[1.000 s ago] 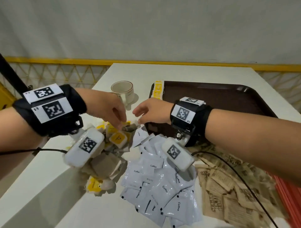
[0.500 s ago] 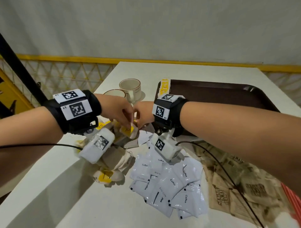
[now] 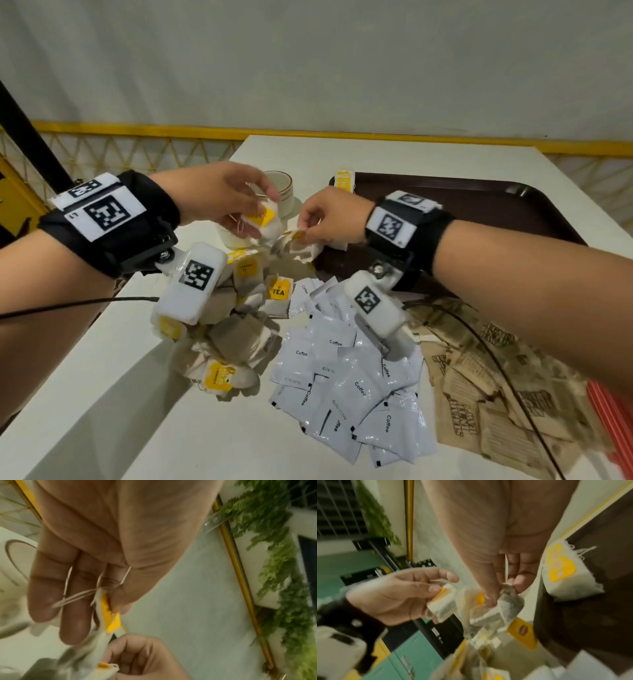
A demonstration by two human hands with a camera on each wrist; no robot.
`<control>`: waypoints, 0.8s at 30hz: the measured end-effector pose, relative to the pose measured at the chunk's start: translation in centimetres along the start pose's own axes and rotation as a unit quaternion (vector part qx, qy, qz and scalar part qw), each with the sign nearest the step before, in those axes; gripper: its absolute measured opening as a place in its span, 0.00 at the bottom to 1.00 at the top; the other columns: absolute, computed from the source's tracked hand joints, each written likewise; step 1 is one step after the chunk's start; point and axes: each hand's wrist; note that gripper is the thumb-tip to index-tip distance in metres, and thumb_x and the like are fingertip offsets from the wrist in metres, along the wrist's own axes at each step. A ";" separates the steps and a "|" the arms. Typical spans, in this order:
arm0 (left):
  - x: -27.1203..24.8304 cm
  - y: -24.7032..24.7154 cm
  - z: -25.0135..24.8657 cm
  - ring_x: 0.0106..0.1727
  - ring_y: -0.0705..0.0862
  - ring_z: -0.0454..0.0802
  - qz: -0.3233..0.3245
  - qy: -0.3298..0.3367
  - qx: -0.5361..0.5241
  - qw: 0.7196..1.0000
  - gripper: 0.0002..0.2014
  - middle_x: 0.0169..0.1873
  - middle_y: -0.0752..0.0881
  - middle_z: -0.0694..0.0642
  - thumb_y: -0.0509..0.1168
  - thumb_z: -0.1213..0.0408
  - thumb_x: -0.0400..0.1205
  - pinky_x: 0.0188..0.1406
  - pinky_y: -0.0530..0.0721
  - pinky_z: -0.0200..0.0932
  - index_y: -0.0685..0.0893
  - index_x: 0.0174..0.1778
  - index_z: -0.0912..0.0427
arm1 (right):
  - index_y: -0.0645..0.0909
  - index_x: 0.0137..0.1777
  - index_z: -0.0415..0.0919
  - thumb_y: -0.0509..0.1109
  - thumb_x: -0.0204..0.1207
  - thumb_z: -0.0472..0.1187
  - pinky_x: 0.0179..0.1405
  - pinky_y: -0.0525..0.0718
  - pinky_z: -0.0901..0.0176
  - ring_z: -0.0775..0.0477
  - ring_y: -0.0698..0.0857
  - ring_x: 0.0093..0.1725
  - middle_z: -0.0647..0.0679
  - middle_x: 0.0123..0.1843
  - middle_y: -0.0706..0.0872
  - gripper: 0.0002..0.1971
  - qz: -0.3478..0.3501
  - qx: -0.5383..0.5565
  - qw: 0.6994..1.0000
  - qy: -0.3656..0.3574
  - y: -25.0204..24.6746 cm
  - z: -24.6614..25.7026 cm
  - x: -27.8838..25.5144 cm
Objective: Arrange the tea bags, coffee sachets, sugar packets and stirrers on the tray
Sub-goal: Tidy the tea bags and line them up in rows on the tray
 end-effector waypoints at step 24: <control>1.0 17.3 -5.0 0.30 0.85 0.48 0.097 0.059 -0.297 0.948 0.11 0.27 0.86 0.56 0.69 0.66 0.75 0.28 0.84 0.35 0.87 0.25 0.57 | 0.84 0.55 0.46 0.75 0.73 0.32 0.37 0.87 0.62 0.53 0.86 0.43 0.43 0.51 0.89 0.13 -0.166 0.307 0.934 0.078 -2.7 -5.8 -17.3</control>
Point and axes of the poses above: each hand's wrist, its own x-axis towards the middle knuckle, its own y-axis out of the palm, z = x × y
